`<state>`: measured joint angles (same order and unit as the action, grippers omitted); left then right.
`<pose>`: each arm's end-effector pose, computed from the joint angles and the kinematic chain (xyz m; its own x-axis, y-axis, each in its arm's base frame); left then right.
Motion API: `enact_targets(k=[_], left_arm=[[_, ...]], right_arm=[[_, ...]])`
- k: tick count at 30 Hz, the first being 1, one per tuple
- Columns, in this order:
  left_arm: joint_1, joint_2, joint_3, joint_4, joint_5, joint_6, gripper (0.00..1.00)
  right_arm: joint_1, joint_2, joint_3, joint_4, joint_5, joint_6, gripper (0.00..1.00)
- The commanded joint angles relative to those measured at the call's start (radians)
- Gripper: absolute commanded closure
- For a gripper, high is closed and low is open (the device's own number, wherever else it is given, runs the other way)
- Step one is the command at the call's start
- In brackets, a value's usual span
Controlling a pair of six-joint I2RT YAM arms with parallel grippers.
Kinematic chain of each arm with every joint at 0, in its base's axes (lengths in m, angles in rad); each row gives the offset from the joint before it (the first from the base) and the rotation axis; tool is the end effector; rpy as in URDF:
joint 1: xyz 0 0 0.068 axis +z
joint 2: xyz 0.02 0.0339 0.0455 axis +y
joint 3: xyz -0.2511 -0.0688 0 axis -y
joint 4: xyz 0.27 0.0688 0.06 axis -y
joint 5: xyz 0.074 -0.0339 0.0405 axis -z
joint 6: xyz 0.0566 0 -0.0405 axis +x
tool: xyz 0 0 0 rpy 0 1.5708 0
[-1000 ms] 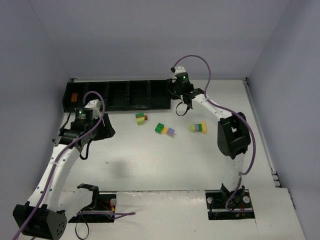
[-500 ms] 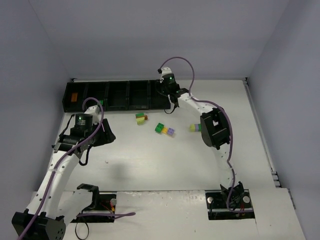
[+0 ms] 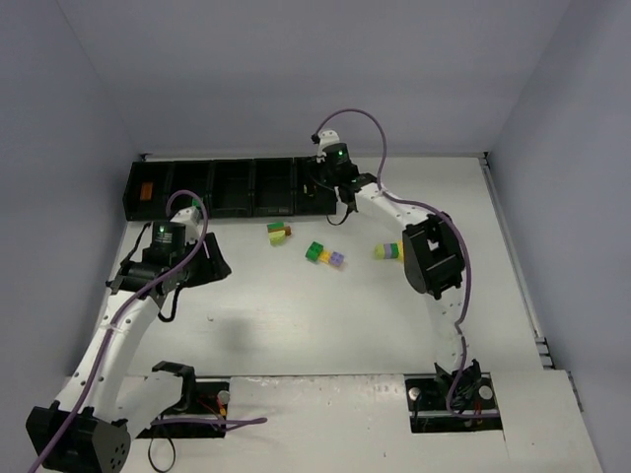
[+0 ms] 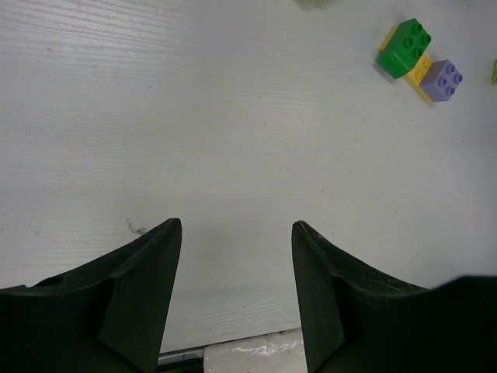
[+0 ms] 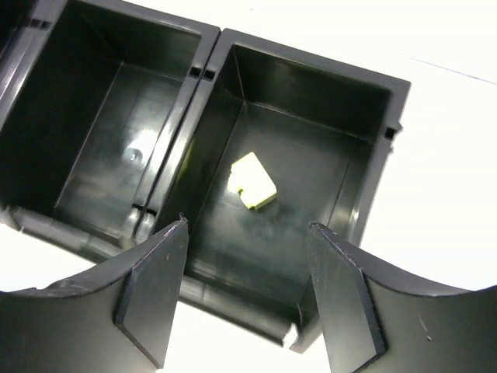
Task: Sort the legos into containers by color
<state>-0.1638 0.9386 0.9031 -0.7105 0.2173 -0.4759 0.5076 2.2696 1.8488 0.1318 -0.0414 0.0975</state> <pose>0.2333 -0.0509 0.2787 -0.7397 -0.3312 -0.5858 -0.0264 0.8841 -0.4665 0.5037 0.2828 0.2130 -0.2985 -0.0548 -0.9528 -0.4936 0.8633 0.1050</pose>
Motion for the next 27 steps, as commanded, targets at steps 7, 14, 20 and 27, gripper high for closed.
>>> enact_targets(k=[7, 14, 20, 27], left_arm=[[-0.008, 0.043, 0.062, 0.078, 0.024, 0.019, 0.47], [-0.017, 0.075, 0.072, 0.094, 0.034, 0.020, 0.47], [-0.037, 0.101, 0.082, 0.111, 0.044, 0.022, 0.47], [-0.072, 0.134, 0.089, 0.125, 0.045, 0.022, 0.47]], right_arm=[[-0.003, -0.445, -0.383, 0.081, 0.061, -0.048, 0.40], [-0.061, -0.663, -0.669, 0.031, 0.213, 0.046, 0.34], [-0.237, -0.801, -0.879, -0.011, 0.150, 0.206, 0.35], [-0.302, -0.829, -0.944, -0.052, 0.141, 0.251, 0.35]])
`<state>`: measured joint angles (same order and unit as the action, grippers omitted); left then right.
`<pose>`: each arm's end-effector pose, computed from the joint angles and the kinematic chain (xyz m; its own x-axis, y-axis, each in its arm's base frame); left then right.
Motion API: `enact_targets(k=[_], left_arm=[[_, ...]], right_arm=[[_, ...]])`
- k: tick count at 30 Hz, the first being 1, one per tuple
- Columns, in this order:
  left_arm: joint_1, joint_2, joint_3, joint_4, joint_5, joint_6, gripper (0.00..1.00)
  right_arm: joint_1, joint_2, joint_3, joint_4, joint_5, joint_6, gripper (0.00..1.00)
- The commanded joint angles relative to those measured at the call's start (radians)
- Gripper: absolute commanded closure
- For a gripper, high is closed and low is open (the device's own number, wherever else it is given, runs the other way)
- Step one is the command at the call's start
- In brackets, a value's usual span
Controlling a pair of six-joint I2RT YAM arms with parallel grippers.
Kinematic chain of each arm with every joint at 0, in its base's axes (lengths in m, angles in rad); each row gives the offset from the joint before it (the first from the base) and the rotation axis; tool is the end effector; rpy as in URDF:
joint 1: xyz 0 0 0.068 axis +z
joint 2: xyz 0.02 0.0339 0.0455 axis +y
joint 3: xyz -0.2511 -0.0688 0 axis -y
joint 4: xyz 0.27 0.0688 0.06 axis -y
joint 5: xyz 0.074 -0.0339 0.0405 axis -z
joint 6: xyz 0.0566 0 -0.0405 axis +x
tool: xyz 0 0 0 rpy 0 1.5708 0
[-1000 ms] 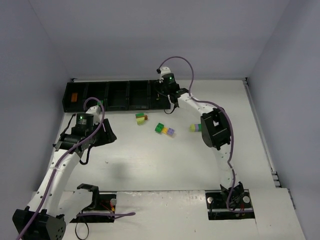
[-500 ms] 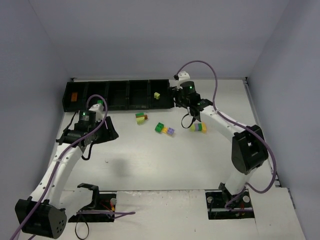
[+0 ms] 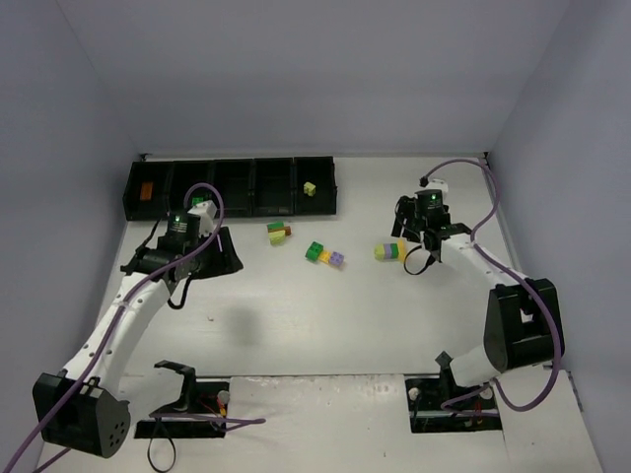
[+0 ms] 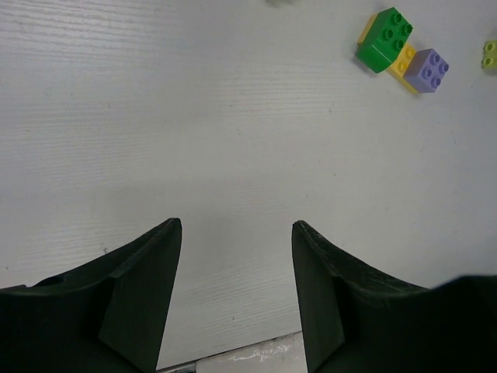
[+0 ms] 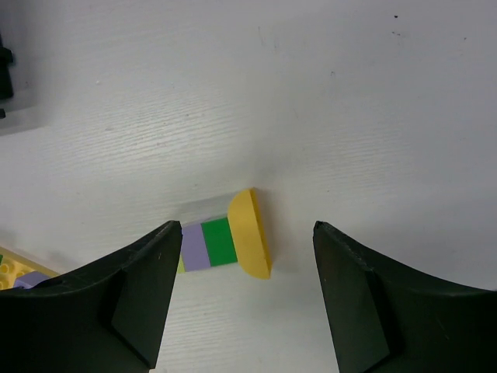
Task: Sort the legos into containers by color
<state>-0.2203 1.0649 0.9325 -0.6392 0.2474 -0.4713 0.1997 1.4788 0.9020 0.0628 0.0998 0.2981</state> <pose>0.2568 -0.0717 0.2671 -0.7802 -0.2764 -0.5611 0.0324 0.8780 -0.4776 0.3632 0.0678 0.2025 -0.4936 0.1983 -0.8468 0.0341 0.9773 0.2089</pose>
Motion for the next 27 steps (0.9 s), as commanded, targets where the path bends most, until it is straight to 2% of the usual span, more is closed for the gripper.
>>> enact_targets(k=[1, 20, 27], left_arm=[[-0.024, 0.009, 0.060, 0.056, 0.015, 0.017, 0.47], [-0.056, 0.020, 0.029, 0.088, 0.004, 0.000, 0.47], [-0.059, 0.029, 0.032, 0.101, 0.001, -0.001, 0.47]], right_arm=[[-0.003, -0.034, -0.002, 0.014, 0.000, 0.067, 0.35], [0.015, 0.113, -0.052, 0.043, -0.256, 0.122, 0.38], [0.154, 0.077, -0.068, 0.031, -0.230, 0.138, 0.40]])
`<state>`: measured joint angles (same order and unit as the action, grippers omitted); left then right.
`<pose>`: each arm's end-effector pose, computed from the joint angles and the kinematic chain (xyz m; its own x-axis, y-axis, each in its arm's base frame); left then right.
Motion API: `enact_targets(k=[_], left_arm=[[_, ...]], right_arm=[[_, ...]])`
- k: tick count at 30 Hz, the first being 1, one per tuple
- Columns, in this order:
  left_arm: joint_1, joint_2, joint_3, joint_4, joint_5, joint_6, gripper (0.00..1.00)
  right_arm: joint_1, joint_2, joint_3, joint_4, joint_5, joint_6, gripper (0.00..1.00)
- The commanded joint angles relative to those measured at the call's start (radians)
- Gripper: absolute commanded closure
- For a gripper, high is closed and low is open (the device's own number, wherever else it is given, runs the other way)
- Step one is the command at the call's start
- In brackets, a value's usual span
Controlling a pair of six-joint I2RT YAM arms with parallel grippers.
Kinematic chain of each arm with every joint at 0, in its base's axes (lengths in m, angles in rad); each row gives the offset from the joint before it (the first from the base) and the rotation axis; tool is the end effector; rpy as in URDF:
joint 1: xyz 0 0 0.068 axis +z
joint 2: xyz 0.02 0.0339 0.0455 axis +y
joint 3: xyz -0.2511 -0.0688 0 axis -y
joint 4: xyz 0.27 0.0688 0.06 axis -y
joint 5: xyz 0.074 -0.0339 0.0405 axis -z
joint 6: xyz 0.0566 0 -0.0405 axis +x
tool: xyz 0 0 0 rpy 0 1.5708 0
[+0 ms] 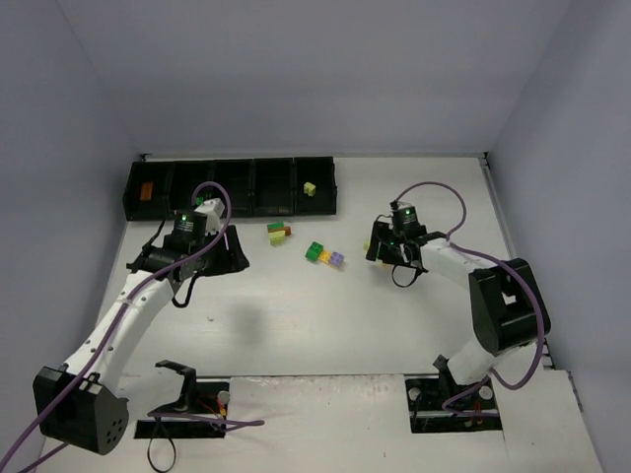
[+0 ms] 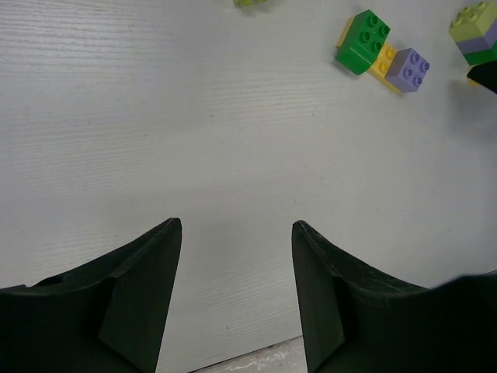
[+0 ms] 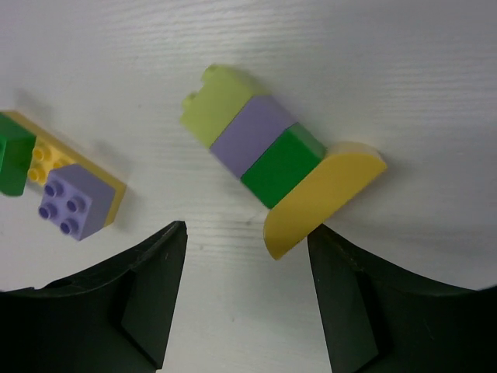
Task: Sort the legos into containers by color
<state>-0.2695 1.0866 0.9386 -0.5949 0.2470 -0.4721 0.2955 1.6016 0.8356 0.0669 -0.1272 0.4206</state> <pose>0.2604 -0.0863 0.2681 -0.7770 -0.2428 -0.5807 0.0880 0.8716 -0.4822 0.3457 0.1127 0.1368 -0.7179 0.2048 -0.6654 -0.0971 0.9169 0.3870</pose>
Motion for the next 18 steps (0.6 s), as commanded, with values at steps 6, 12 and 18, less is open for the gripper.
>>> enact_targets(k=[6, 12, 18], left_arm=[[-0.017, 0.024, 0.034, 0.063, 0.000, -0.002, 0.47], [-0.020, 0.033, 0.039, 0.066, -0.002, 0.000, 0.47], [-0.020, 0.044, 0.046, 0.069, 0.003, 0.001, 0.47]], right_arm=[[0.110, -0.092, -0.001, -0.033, 0.066, 0.000, 0.41], [0.110, -0.164, 0.063, -0.131, 0.187, -0.065, 0.42], [0.108, -0.143, 0.138, -0.145, 0.242, -0.133, 0.41]])
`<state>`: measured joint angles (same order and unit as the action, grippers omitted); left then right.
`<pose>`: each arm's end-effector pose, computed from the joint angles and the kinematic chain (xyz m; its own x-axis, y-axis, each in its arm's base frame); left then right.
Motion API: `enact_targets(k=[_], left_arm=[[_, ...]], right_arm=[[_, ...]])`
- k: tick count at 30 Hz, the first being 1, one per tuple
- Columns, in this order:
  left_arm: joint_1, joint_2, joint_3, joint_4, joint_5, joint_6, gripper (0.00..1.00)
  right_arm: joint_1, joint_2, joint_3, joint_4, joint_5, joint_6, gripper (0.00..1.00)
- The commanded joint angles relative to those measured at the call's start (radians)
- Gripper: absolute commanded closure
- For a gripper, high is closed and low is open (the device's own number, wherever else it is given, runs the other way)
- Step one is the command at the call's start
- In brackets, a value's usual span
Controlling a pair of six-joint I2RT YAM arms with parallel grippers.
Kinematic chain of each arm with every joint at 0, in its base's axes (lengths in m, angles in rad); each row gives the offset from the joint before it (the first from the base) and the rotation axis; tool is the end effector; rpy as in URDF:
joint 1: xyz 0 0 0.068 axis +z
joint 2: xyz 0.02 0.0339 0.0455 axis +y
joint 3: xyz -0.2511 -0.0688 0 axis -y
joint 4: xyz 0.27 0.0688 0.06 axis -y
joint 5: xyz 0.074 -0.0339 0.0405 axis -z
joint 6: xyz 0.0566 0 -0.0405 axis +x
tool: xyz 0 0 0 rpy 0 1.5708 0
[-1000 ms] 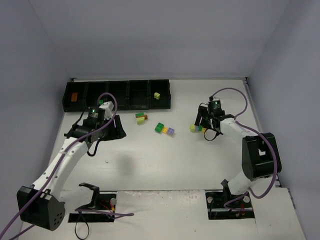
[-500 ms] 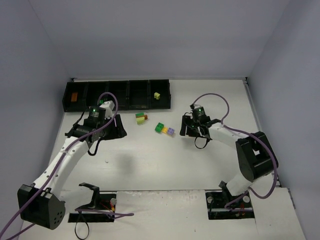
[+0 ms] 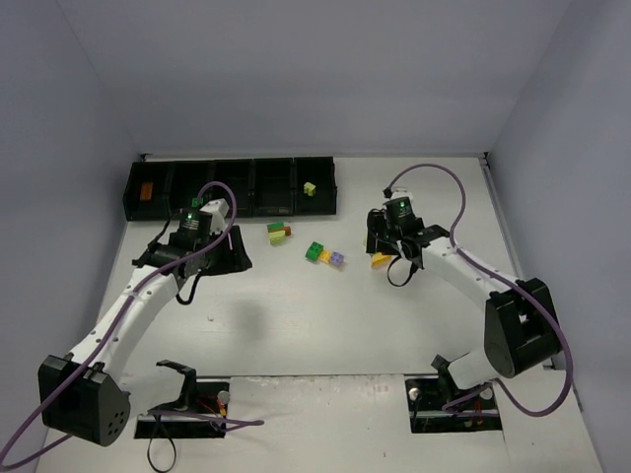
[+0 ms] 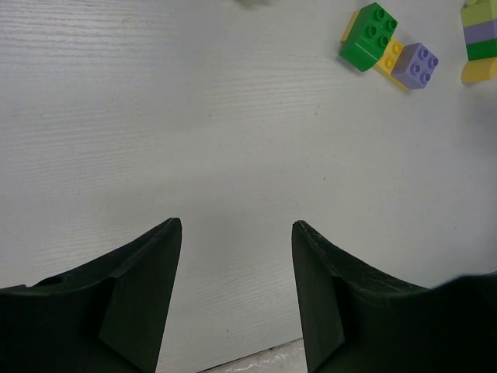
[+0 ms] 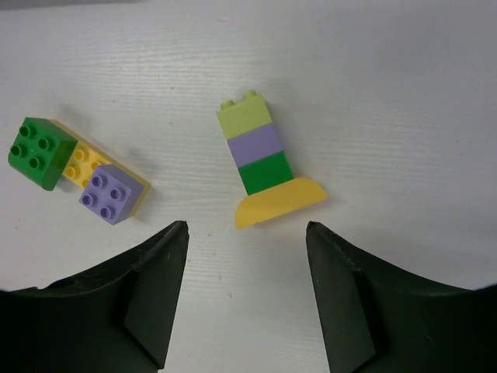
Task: Sort the legos into containers by color
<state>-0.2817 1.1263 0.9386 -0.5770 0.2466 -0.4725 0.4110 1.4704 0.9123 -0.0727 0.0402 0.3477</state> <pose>0.2665 -0.0915 0.2595 -0.7919 -0.2303 -0.5656 0.0880 0.8734 -0.4789 0.3319 0.1422 0.1942 -0.6342 0.0950 -0.7673 -0.1631 0.9536 0.2529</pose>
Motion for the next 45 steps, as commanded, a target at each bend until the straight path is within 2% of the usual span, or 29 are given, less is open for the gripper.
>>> enact_targets(k=[1, 10, 20, 24, 29, 31, 32, 34, 35, 45], left_arm=[[-0.008, 0.006, 0.051, 0.048, 0.003, 0.003, 0.47], [-0.010, -0.014, 0.054, 0.017, 0.002, 0.020, 0.47], [-0.010, -0.034, 0.043, 0.006, 0.013, 0.028, 0.47], [-0.013, -0.036, 0.042, 0.003, 0.017, 0.029, 0.47], [-0.019, -0.034, 0.039, 0.003, 0.017, 0.029, 0.47], [-0.020, -0.033, 0.039, 0.006, 0.020, 0.028, 0.47], [-0.020, -0.030, 0.043, 0.009, 0.025, 0.028, 0.47], [-0.024, -0.025, 0.049, 0.015, 0.036, 0.025, 0.47], [-0.025, -0.025, 0.058, 0.017, 0.046, 0.025, 0.47], [-0.129, 0.018, 0.176, 0.126, 0.164, -0.057, 0.47]], right_arm=[[-0.006, 0.016, 0.071, -0.006, 0.081, -0.075, 0.41], [-0.008, 0.191, 0.168, 0.008, 0.046, -0.252, 0.42], [-0.017, 0.314, 0.186, 0.045, -0.017, -0.305, 0.46], [-0.020, 0.337, 0.180, 0.060, -0.028, -0.320, 0.56], [-0.023, 0.334, 0.158, 0.094, -0.031, -0.317, 0.59], [-0.024, 0.330, 0.154, 0.103, -0.031, -0.316, 0.65], [-0.024, 0.329, 0.151, 0.106, -0.030, -0.316, 0.75], [-0.023, 0.317, 0.149, 0.108, -0.031, -0.316, 0.89], [-0.023, 0.308, 0.142, 0.114, -0.031, -0.316, 1.00], [0.064, -0.111, -0.002, 0.217, -0.227, -0.339, 1.00]])
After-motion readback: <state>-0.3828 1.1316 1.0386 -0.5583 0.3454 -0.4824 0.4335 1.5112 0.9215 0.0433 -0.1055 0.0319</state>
